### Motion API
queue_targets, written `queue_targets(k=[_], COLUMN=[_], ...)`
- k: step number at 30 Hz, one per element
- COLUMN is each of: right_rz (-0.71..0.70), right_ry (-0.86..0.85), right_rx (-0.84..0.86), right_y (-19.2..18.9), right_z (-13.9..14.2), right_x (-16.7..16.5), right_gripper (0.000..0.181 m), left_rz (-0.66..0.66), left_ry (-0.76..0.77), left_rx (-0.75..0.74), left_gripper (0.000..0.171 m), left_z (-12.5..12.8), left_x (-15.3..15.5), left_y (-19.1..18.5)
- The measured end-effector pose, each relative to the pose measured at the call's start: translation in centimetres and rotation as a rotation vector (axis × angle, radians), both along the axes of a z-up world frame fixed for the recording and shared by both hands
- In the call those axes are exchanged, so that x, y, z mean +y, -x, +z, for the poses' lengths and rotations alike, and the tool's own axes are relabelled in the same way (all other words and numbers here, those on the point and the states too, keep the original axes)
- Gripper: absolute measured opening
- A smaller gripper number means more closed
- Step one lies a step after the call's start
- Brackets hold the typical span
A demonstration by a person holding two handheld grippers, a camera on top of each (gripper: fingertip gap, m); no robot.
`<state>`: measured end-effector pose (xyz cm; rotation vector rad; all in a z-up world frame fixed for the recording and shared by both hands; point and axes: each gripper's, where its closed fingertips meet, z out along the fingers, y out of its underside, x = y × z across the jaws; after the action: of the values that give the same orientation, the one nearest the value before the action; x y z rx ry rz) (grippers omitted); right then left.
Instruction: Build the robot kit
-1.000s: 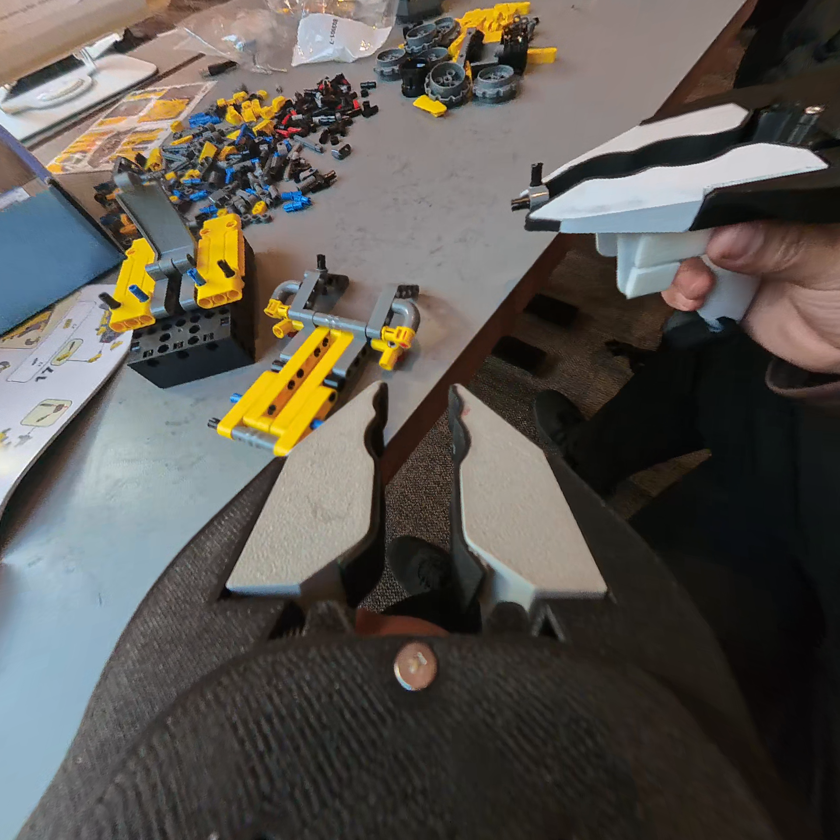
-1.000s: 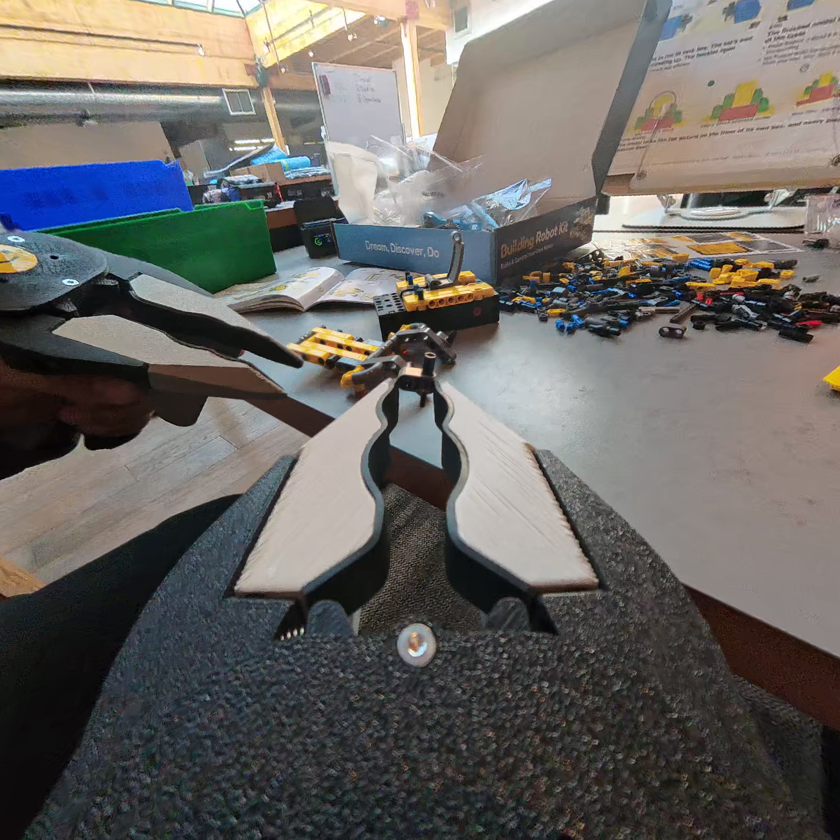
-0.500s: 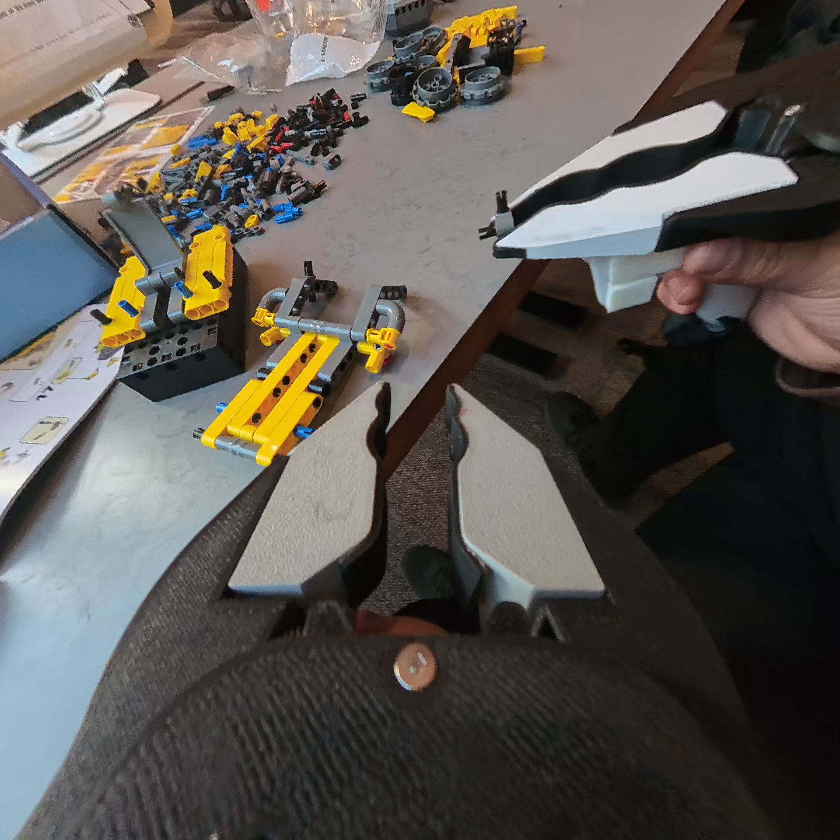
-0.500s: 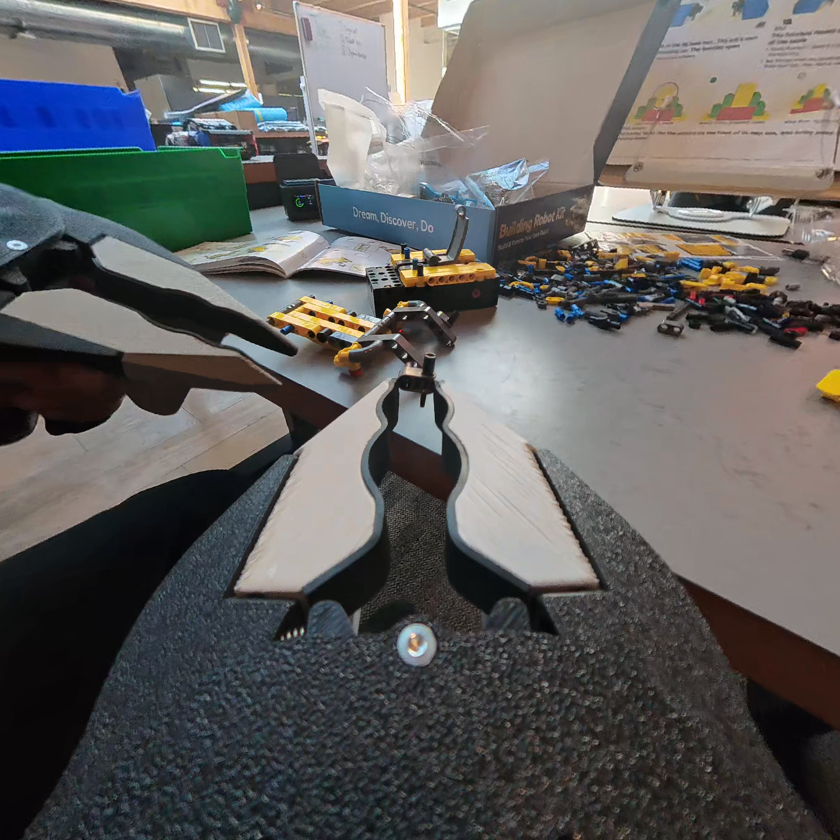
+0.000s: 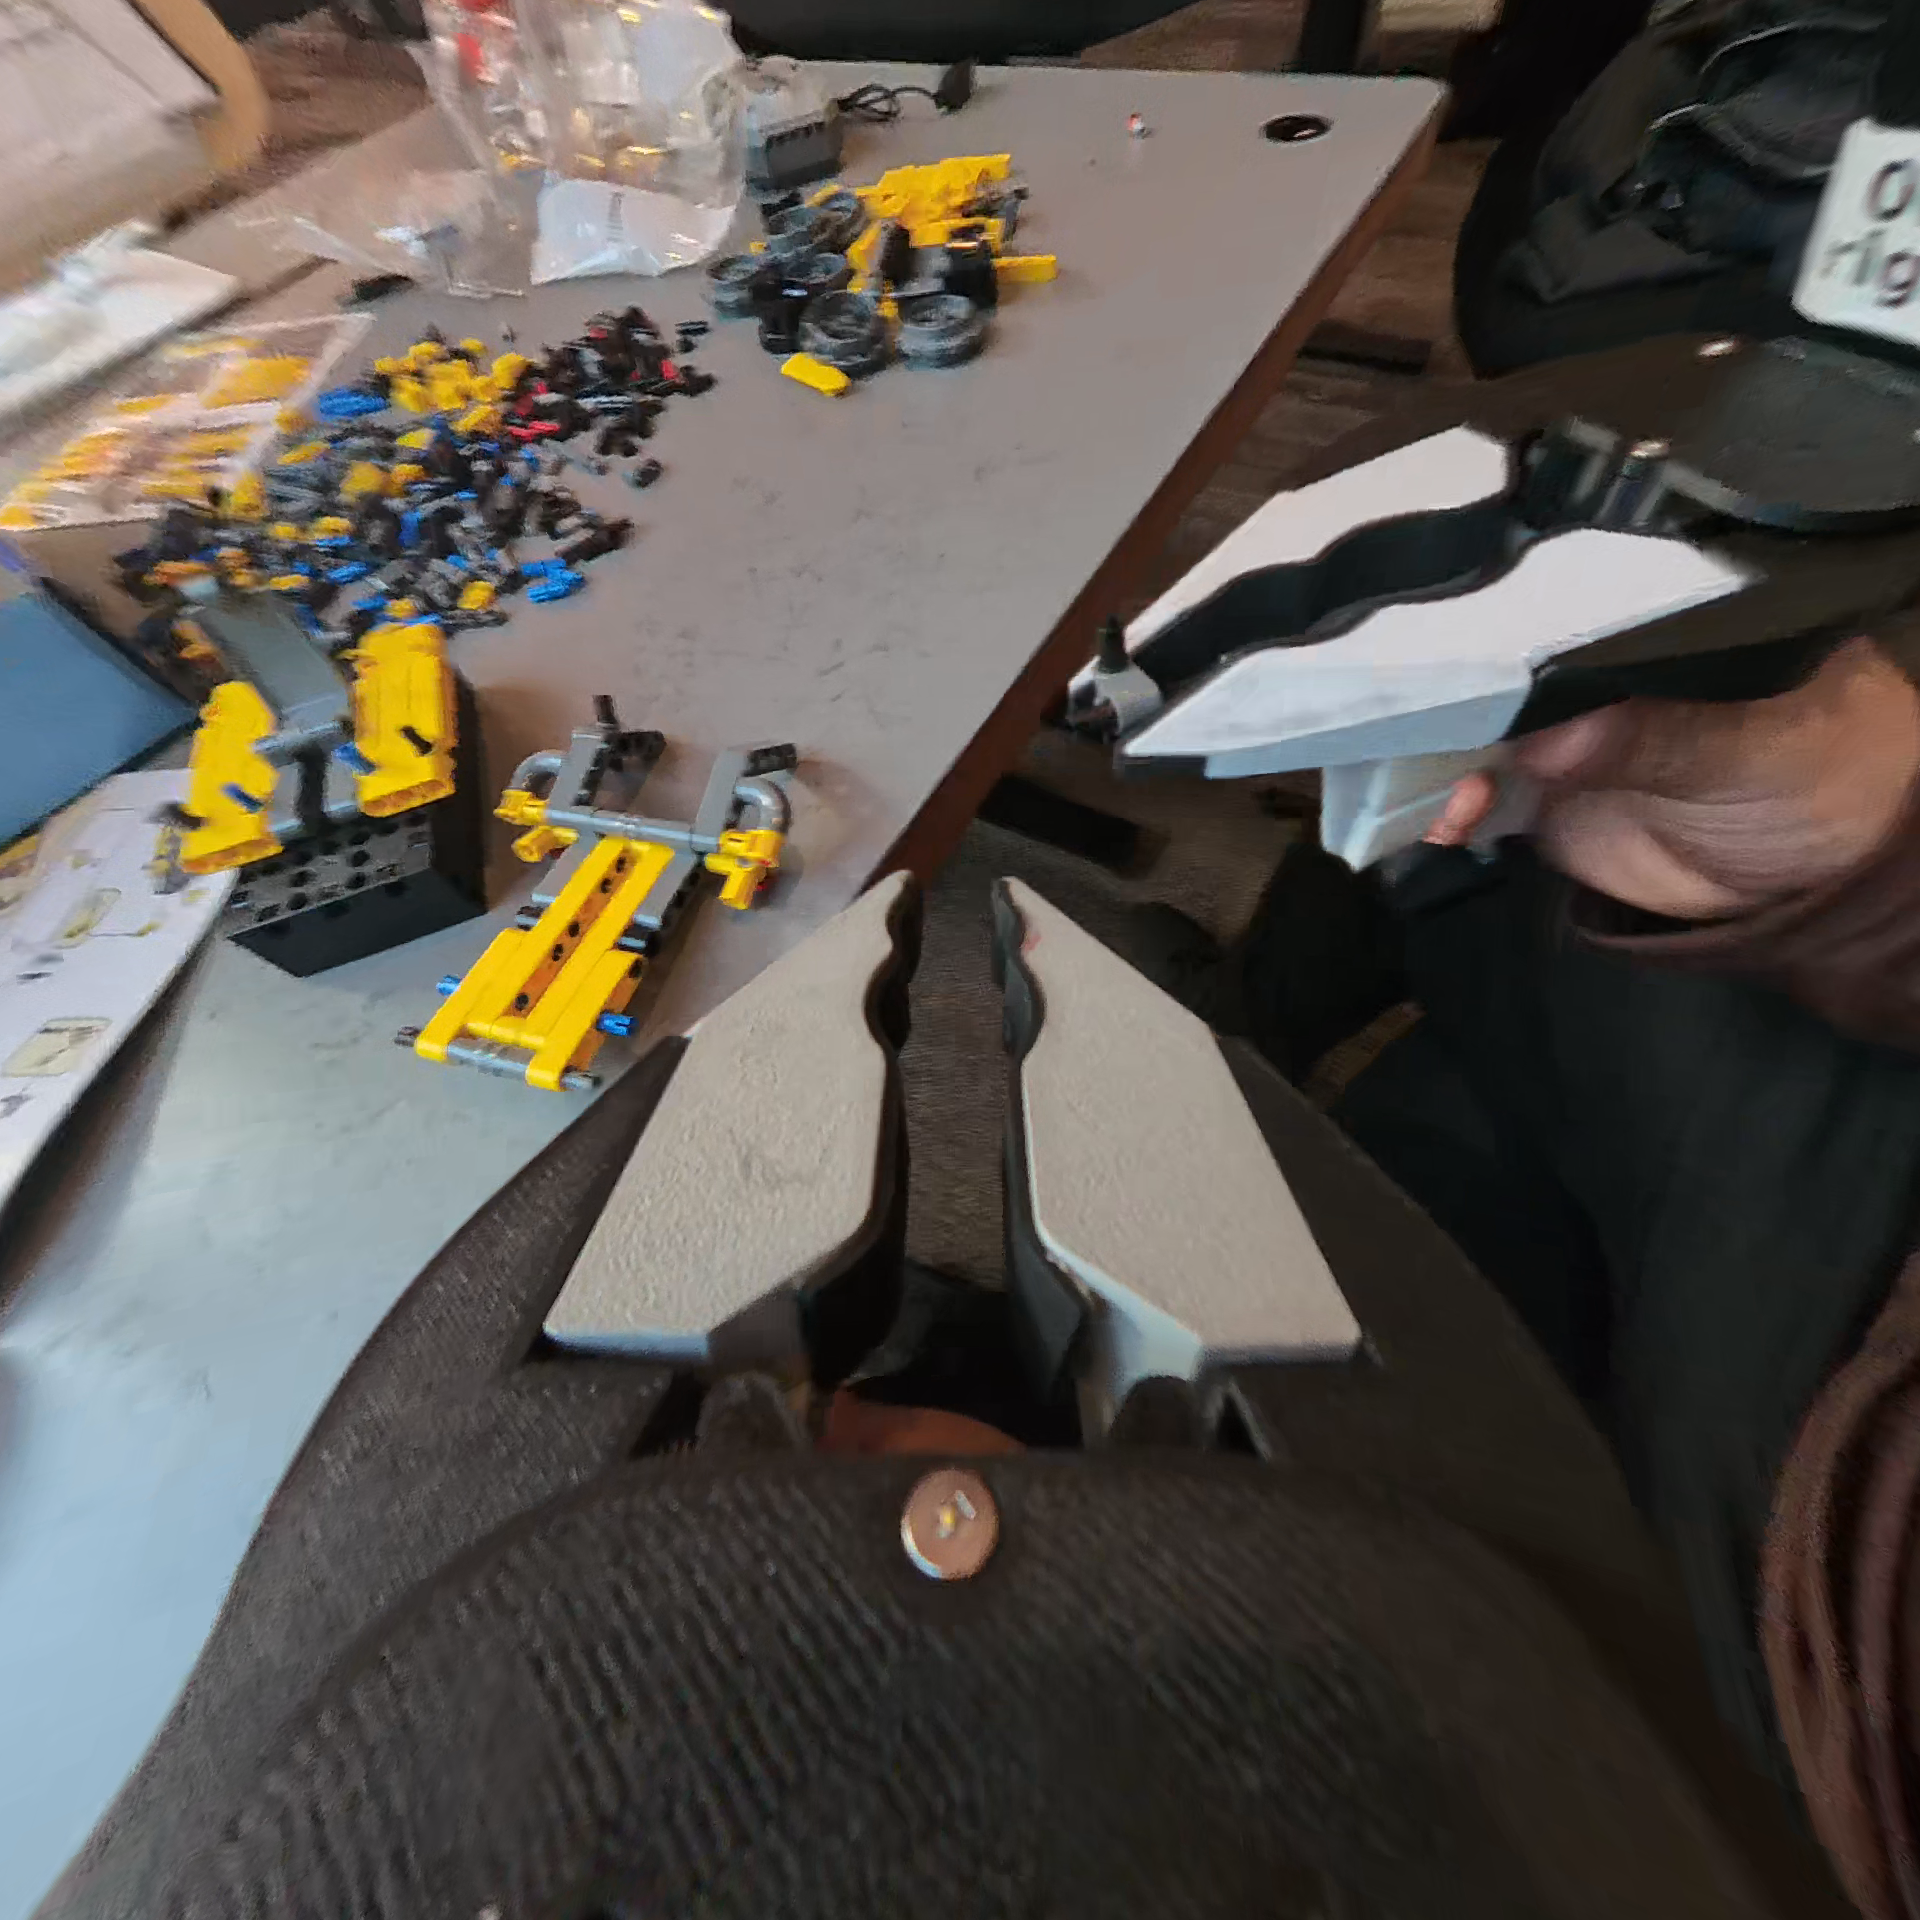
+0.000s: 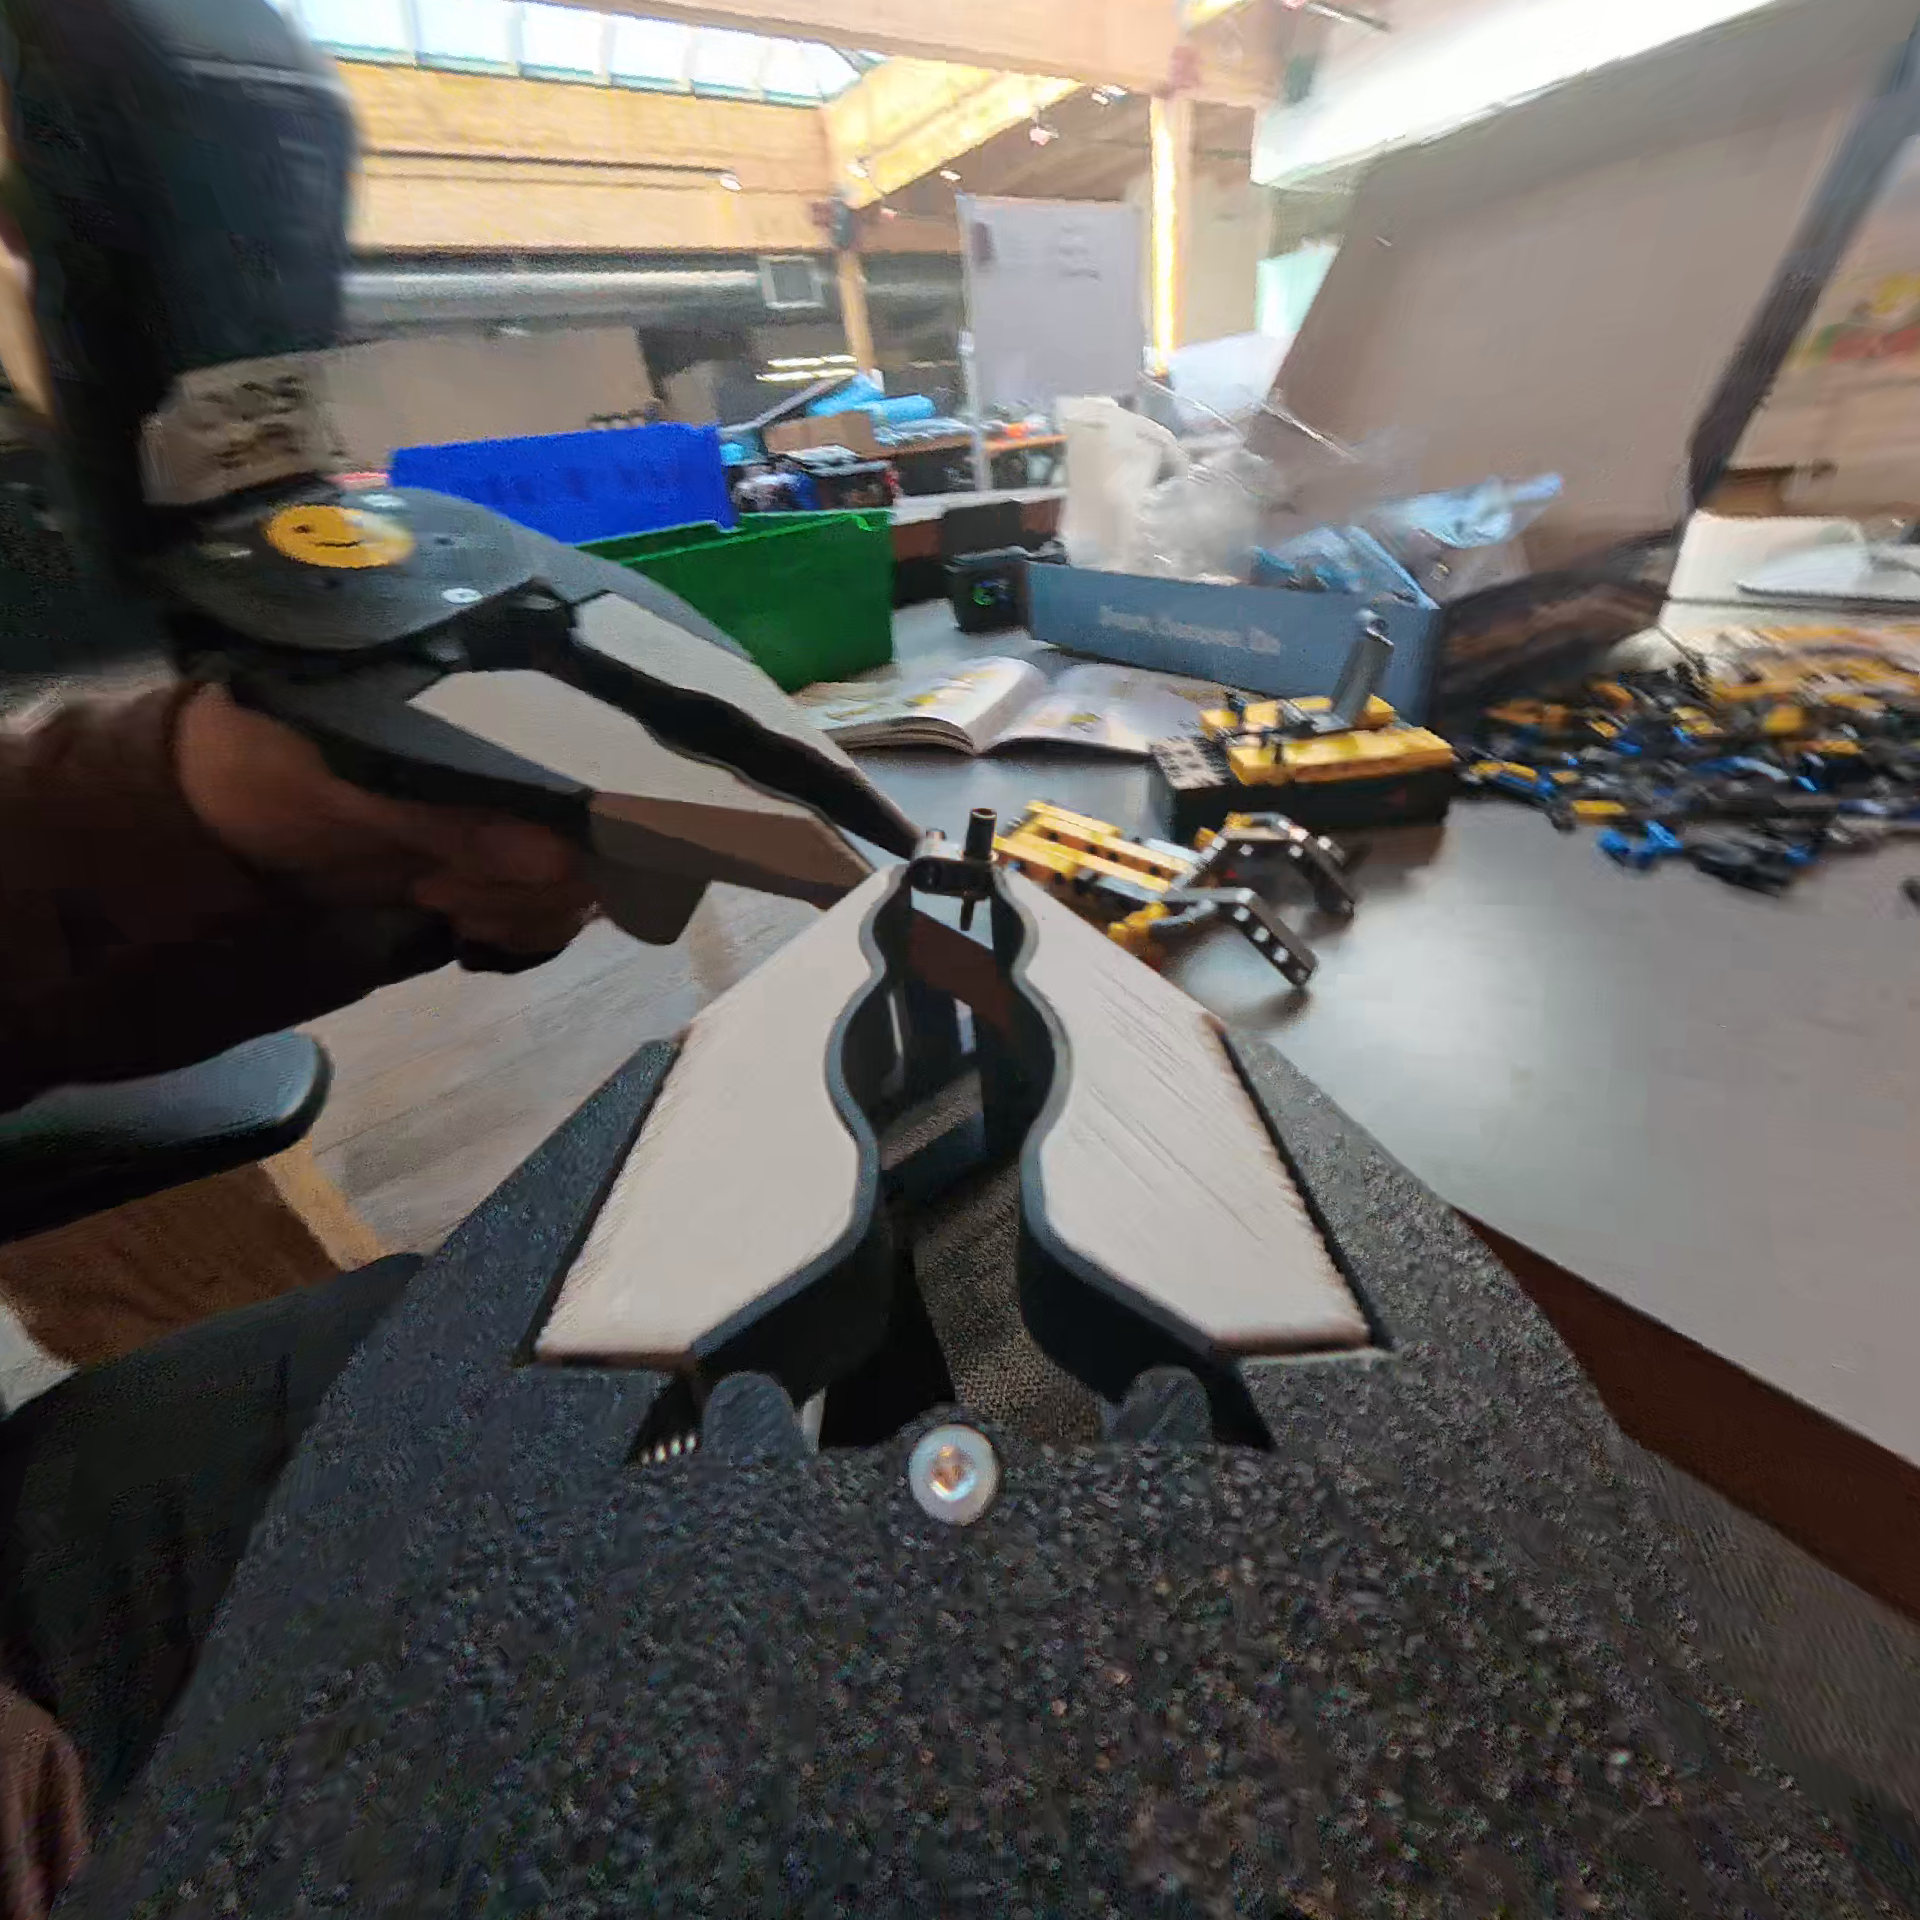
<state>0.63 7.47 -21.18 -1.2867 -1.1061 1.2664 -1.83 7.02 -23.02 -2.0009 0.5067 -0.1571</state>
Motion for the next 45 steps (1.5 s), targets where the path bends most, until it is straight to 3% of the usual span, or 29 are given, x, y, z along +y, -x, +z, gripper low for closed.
queue_targets(k=[4, 9, 14, 27, 30, 32, 37, 42, 45], right_rz=[0.068, 0.15, 0.206, 0.259, 0.259, 0.238, 0.207, 0.226, 0.206], right_ry=[-0.115, -0.195, -0.232, -0.247, -0.255, -0.245, -0.168, -0.112, -0.083], right_rx=[0.032, 0.03, -0.005, -0.058, -0.068, -0.053, 0.004, 0.079, 0.11], right_y=[-1.7, -1.7, -1.5, -2.8, -3.2, -3.5, -4.4, -4.8, -4.4], right_z=[1.5, 2.6, 2.7, 2.0, 1.9, 2.2, 2.8, 3.6, 3.6], right_x=[-2.1, -3.7, -4.4, -4.9, -4.9, -4.4, -3.1, -1.9, 0.1], right_gripper=[0.011, 0.011, 0.011, 0.011, 0.011, 0.011, 0.01, 0.01, 0.011], left_rz=[-0.192, -0.244, -0.357, -0.494, -0.492, -0.461, -0.378, -0.344, -0.383], left_ry=[0.095, 0.069, 0.041, 0.068, 0.064, 0.063, 0.022, -0.016, -0.049], left_rx=[-0.173, -0.152, -0.287, -0.324, -0.31, -0.301, -0.329, -0.395, -0.275], left_gripper=[0.012, 0.011, 0.007, 0.006, 0.018, 0.025, 0.024, 0.024, 0.022], left_z=[2.0, 2.5, 4.3, 3.7, 3.6, 3.3, 1.5, -1.0, -3.1], left_x=[-2.8, -3.9, -3.9, -4.7, -4.7, -4.7, -5.2, -4.4, -4.1], left_y=[-2.1, -2.4, -3.9, -6.1, -6.2, -5.7, -4.6, -6.2, -7.5])
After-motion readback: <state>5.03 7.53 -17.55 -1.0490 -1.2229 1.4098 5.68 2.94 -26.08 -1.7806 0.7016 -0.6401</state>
